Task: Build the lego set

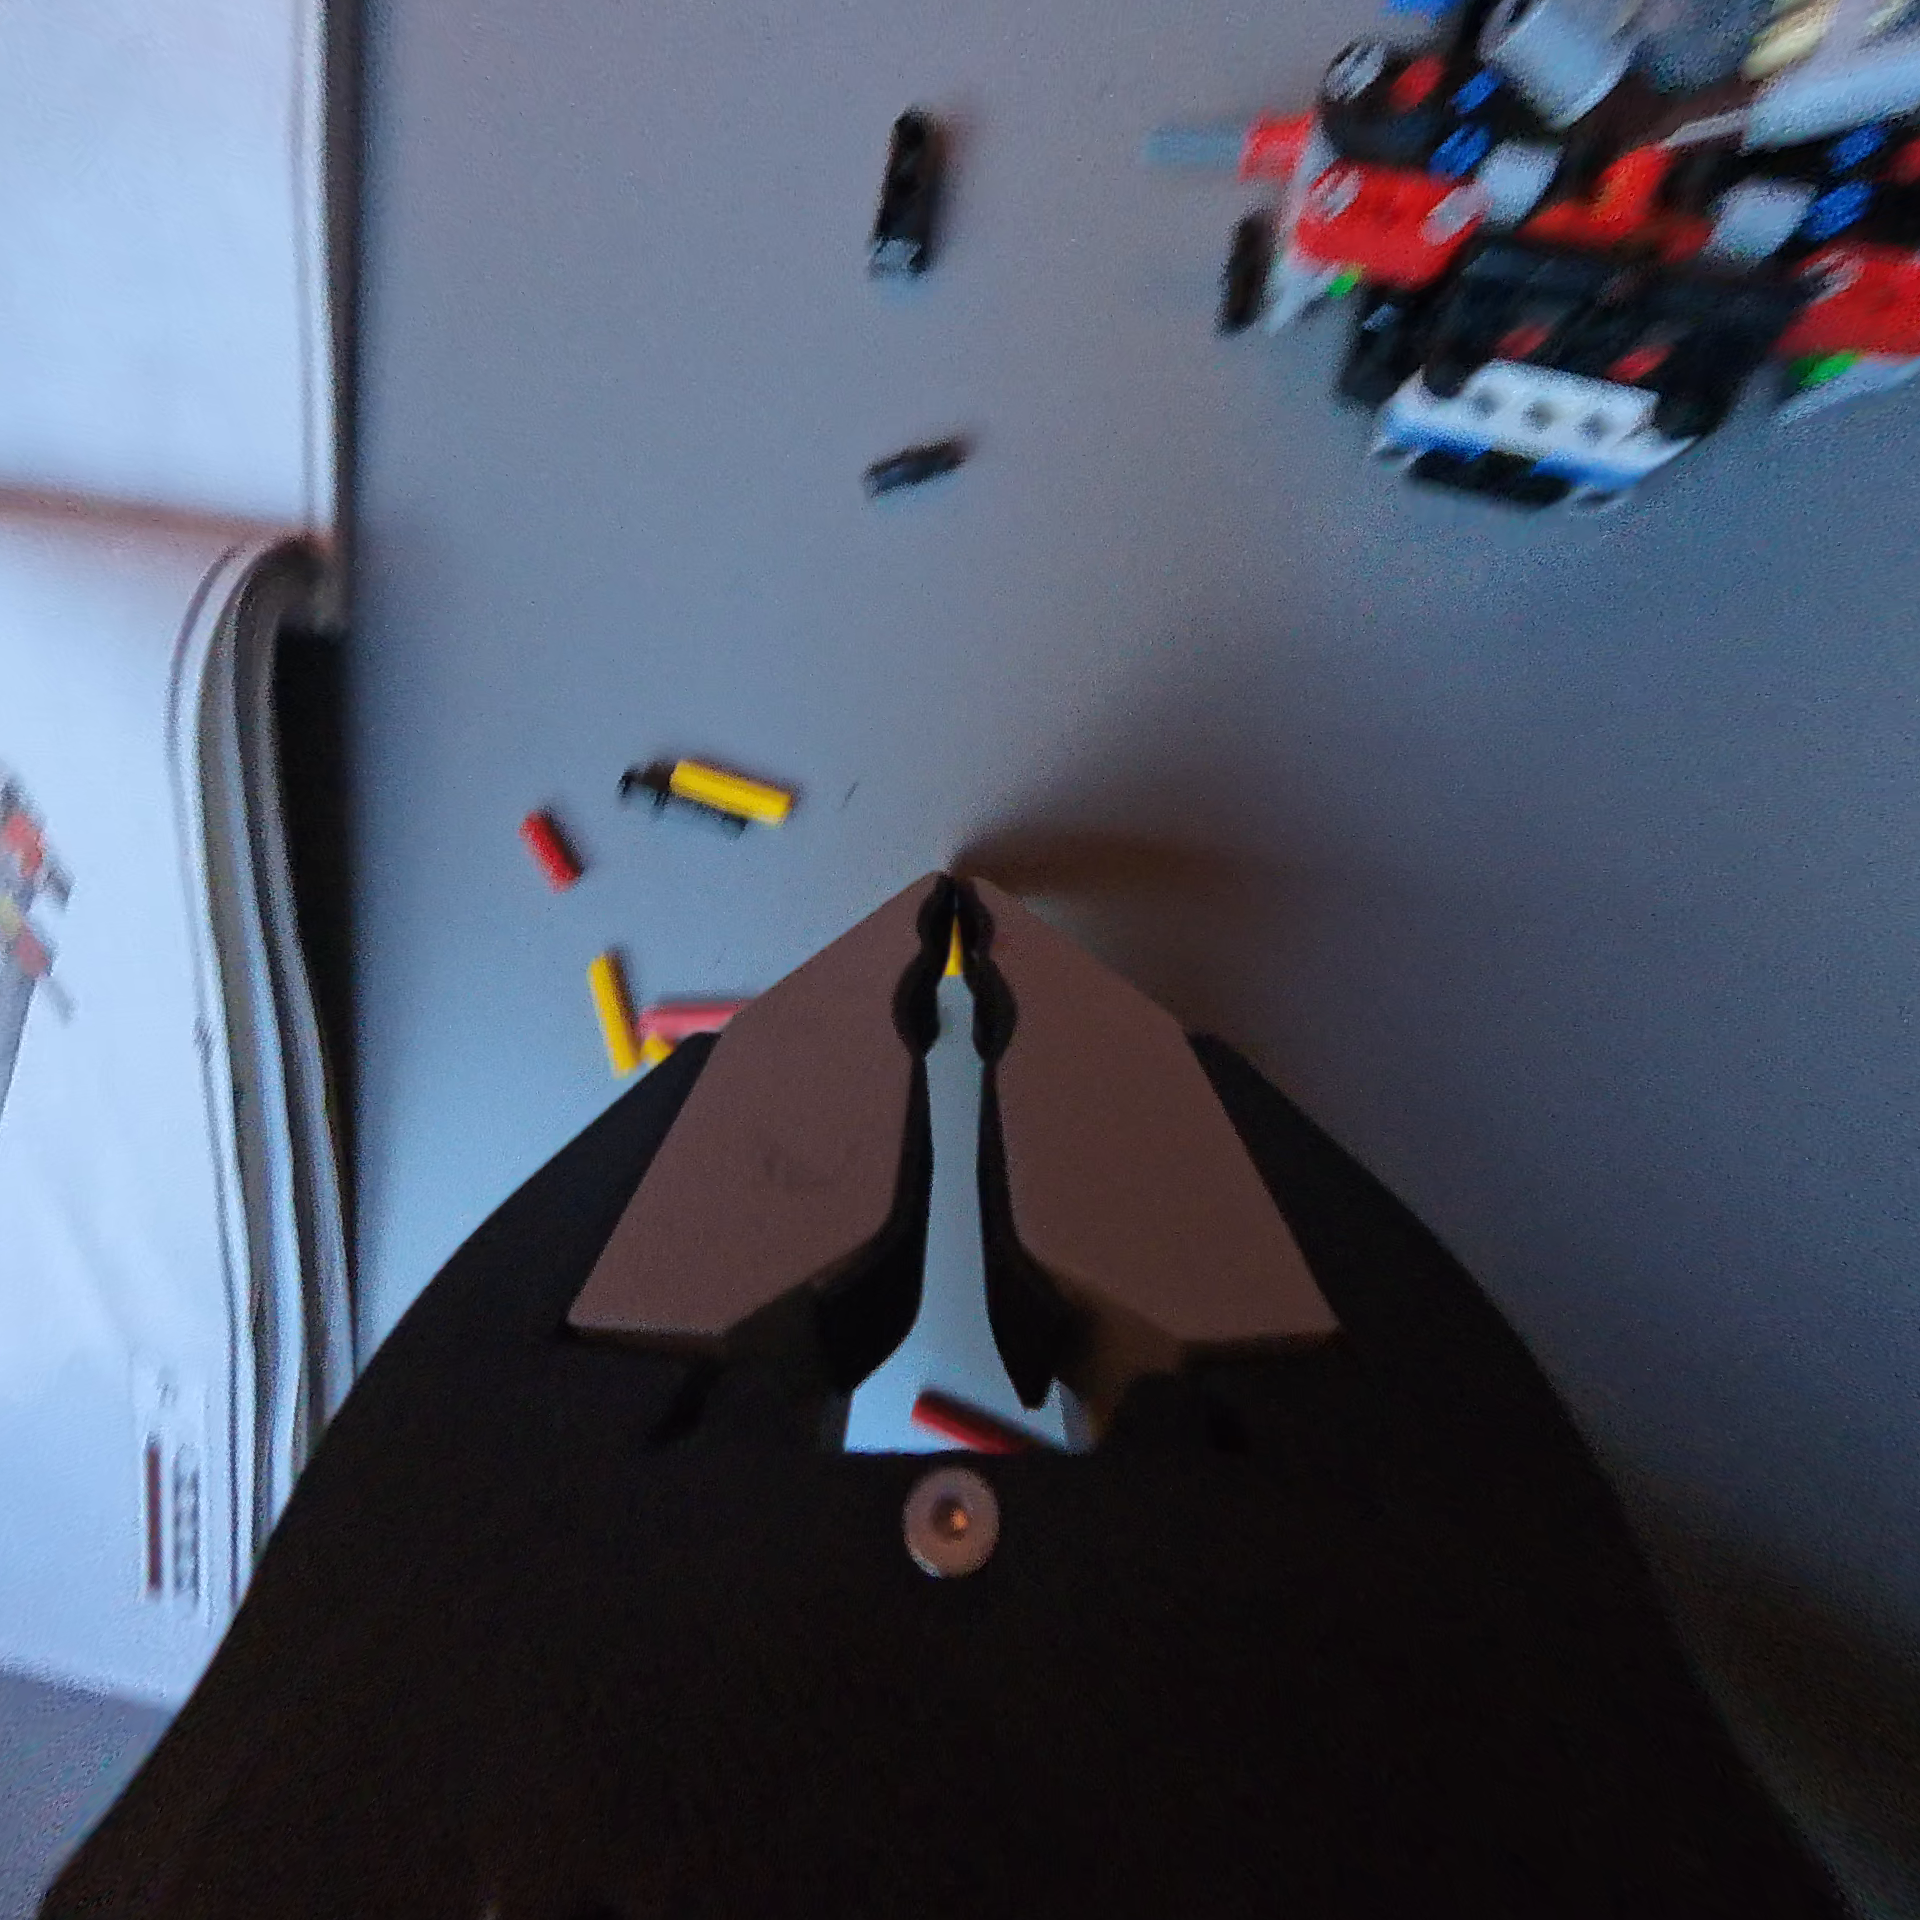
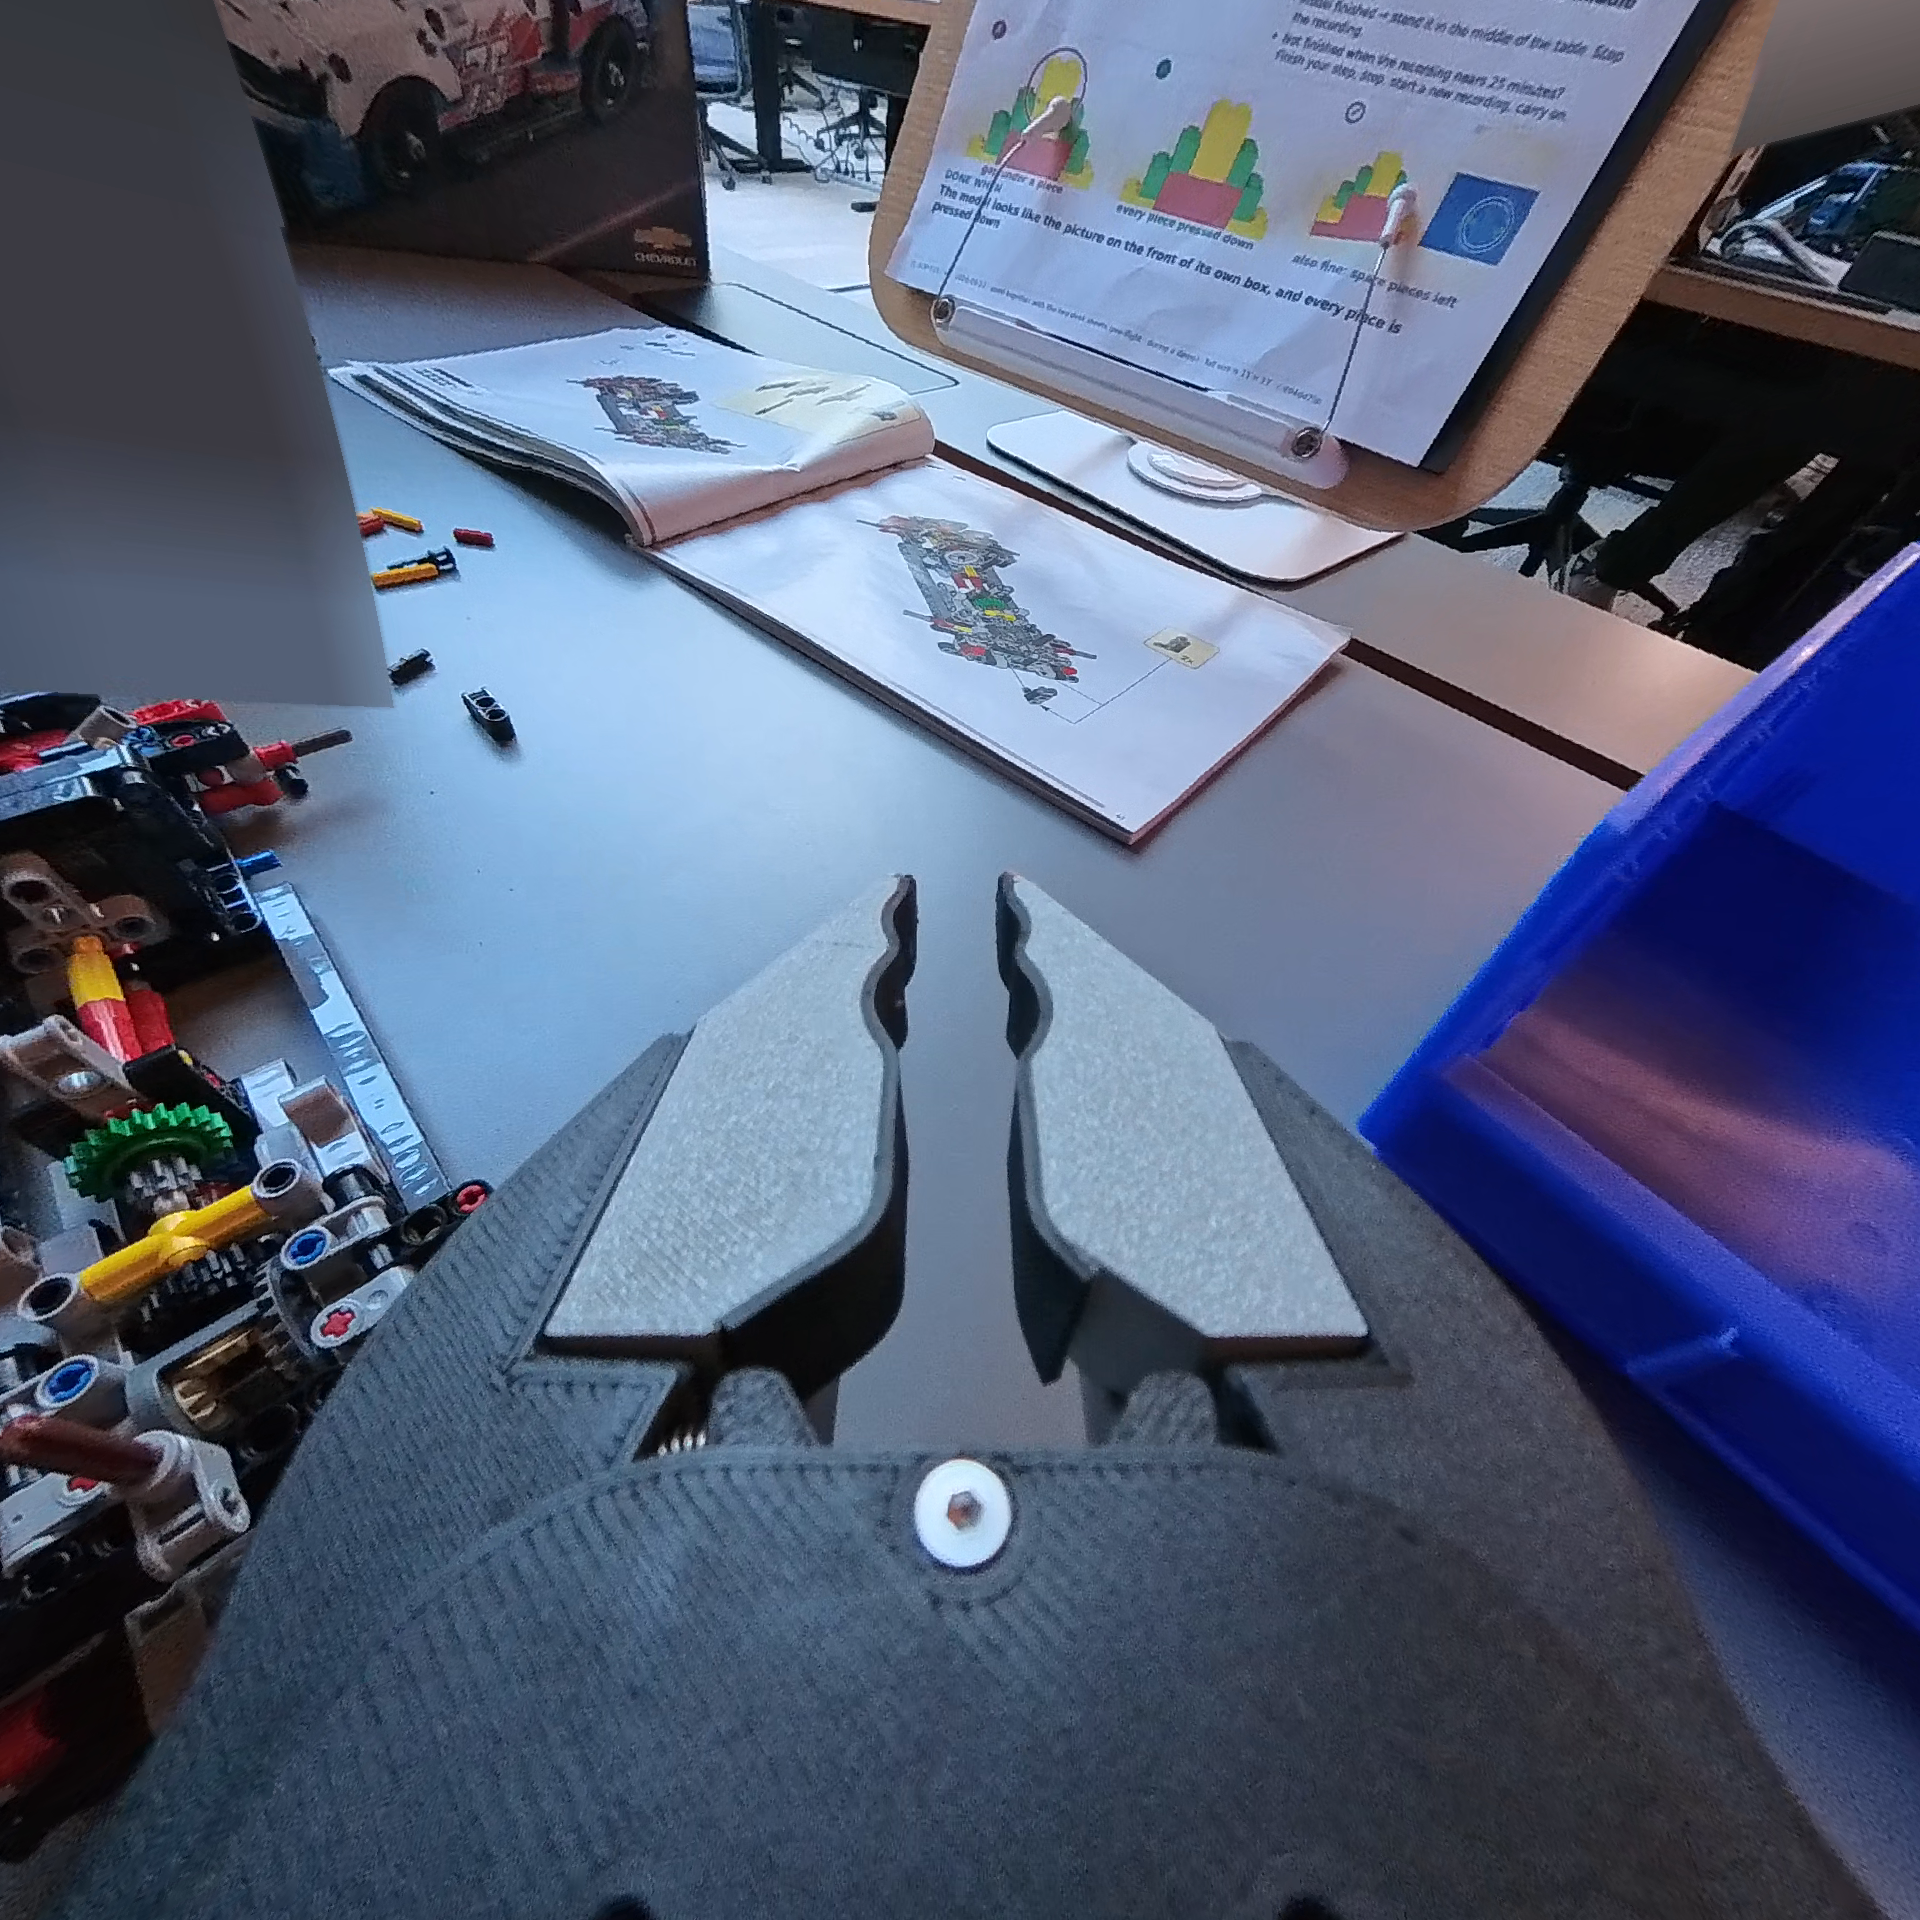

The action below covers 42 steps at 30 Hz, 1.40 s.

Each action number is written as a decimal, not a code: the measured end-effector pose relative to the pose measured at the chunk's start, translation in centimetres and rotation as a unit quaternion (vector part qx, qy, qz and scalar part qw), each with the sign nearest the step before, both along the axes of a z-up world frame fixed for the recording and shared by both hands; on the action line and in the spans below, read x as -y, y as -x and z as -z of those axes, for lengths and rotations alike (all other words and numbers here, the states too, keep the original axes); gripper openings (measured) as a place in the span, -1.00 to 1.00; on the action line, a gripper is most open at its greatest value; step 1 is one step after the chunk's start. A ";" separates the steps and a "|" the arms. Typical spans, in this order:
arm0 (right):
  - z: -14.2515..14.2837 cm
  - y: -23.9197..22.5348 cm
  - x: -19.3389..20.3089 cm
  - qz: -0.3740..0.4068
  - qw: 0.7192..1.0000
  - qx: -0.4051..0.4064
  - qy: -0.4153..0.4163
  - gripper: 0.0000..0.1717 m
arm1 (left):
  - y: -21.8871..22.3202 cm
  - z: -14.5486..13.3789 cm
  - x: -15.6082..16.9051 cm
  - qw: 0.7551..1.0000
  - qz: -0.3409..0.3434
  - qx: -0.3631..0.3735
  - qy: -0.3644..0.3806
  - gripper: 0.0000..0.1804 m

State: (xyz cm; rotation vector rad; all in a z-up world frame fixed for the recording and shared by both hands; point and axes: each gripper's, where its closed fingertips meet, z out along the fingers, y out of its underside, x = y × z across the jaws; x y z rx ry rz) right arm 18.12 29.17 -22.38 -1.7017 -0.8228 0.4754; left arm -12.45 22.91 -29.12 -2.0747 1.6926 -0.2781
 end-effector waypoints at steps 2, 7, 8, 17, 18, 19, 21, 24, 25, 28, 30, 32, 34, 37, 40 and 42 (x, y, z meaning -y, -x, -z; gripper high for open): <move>0.0 0.0 0.0 0.001 1.000 0.000 -0.001 -0.86 | 2.2 0.0 -0.7 0.999 -0.038 -0.003 0.000 -1.00; -0.1 -0.1 -0.1 0.003 1.000 -0.003 0.000 -0.86 | 3.8 -1.4 -2.1 0.997 -0.072 0.008 -0.007 -0.94; 0.0 0.0 -0.1 0.003 1.000 -0.003 0.001 -0.86 | 2.6 -2.2 -2.4 0.997 -0.067 0.031 -0.007 -0.91; -0.3 -0.5 -0.1 0.011 1.000 -0.005 -0.004 -0.87 | -1.6 0.1 -5.1 1.000 -0.030 -0.007 -0.006 -1.00; -0.4 -0.5 0.0 0.010 1.000 -0.007 -0.004 -0.87 | -1.0 0.1 -5.1 0.999 -0.036 -0.010 -0.008 -1.00; -0.5 -0.5 0.0 0.009 1.000 -0.009 -0.004 -0.87 | -0.4 0.1 -5.0 0.999 -0.042 -0.010 -0.007 -1.00; -0.5 -0.3 0.1 0.004 1.000 -0.009 -0.002 -0.87 | 1.1 0.1 -4.5 0.998 -0.063 -0.010 0.007 -1.00; -0.4 0.1 0.3 -0.003 1.000 -0.004 -0.002 -0.86 | 3.7 0.1 -4.1 0.995 -0.092 -0.025 0.012 -1.00; -0.4 0.2 0.4 -0.004 1.000 -0.003 -0.003 -0.86 | 4.2 0.0 -4.2 0.995 -0.099 -0.029 0.009 -0.96; -0.2 0.3 0.4 -0.006 1.000 0.001 -0.002 -0.86 | 2.8 -1.2 -5.3 0.994 -0.109 0.010 -0.007 -0.84; -0.2 0.3 0.4 -0.004 1.000 0.002 -0.001 -0.86 | 1.0 -2.0 -6.7 0.993 -0.109 0.028 -0.032 -0.75; -0.1 0.2 0.3 -0.002 1.000 0.002 -0.001 -0.86 | 0.3 -1.7 -8.2 0.992 -0.111 0.005 -0.059 -0.70; -0.2 0.1 0.3 0.000 1.000 0.001 0.000 -0.86 | 0.5 -0.5 -9.1 0.991 -0.114 -0.030 -0.065 -0.74; -0.3 0.1 0.4 0.000 1.000 -0.003 0.000 -0.85 | 0.8 0.0 -8.5 0.991 -0.122 -0.025 -0.040 -1.00; -0.3 0.2 0.4 -0.003 1.000 -0.005 0.004 -0.85 | 3.2 0.0 -7.1 0.988 -0.144 -0.046 -0.042 -1.00; -0.1 0.5 0.5 -0.008 1.000 -0.004 0.009 -0.85 | 4.9 0.0 -5.6 0.985 -0.161 -0.057 -0.039 -1.00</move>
